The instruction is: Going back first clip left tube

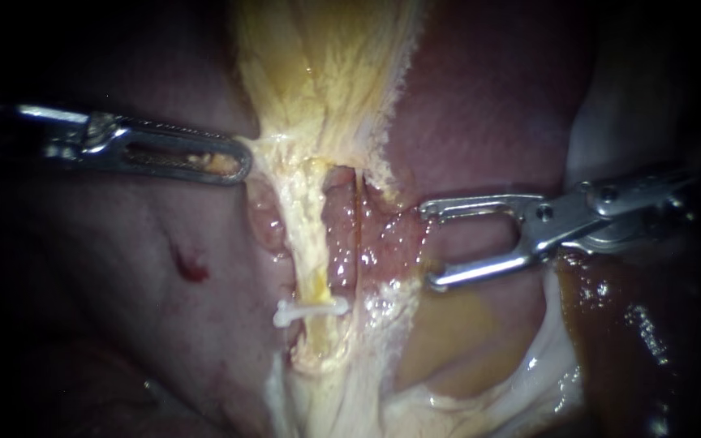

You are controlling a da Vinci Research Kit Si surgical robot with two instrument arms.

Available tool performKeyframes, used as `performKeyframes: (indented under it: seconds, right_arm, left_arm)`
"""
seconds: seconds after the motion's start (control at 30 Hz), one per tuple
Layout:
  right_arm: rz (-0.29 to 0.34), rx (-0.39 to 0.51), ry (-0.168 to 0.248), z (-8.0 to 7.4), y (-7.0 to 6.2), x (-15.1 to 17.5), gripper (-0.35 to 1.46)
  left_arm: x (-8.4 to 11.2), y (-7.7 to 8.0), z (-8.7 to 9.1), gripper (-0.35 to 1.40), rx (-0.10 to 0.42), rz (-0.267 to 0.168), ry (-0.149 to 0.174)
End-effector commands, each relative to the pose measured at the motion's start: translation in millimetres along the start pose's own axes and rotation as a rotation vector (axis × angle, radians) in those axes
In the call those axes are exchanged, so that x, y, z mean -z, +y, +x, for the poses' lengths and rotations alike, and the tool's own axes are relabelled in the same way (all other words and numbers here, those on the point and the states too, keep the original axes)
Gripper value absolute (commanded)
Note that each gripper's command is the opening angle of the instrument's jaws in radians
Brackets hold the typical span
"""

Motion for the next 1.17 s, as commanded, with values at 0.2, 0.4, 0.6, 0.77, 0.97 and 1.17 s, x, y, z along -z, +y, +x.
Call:
performKeyframes:
  seconds: [0.2, 0.4, 0.6, 0.77, 0.97, 1.17]
  right_arm:
    - [0.003, 0.001, 0.001, 0.0, -0.2, -0.1, 0.50]
    - [0.009, 0.001, 0.001, 0.0, -0.3, -0.1, 0.50]
    - [0.009, 0.001, 0.002, 0.1, -0.4, -0.3, 0.50]
    - [0.012, 0.001, 0.003, 0.2, -0.5, -0.3, 0.50]
    - [0.012, 0.001, 0.003, 0.2, -0.6, -0.4, 0.50]
    - [0.012, 0.001, 0.003, 0.3, -0.5, -0.4, 0.50]
  left_arm:
    - [-1.4, 0.3, 0.8, -0.35, 0.007, 0.005, 0.003]
    - [-3.9, 0.6, 2.1, -0.35, 0.010, 0.004, 0.022]
    - [-5.8, 0.5, 2.8, -0.35, 0.005, 0.007, 0.033]
    - [-7.0, 0.6, 3.4, -0.35, 0.006, 0.006, 0.040]
    - [-6.8, 1.0, 3.3, -0.35, 0.005, 0.009, 0.044]
    - [-6.8, 1.0, 3.3, -0.35, 0.005, 0.009, 0.044]
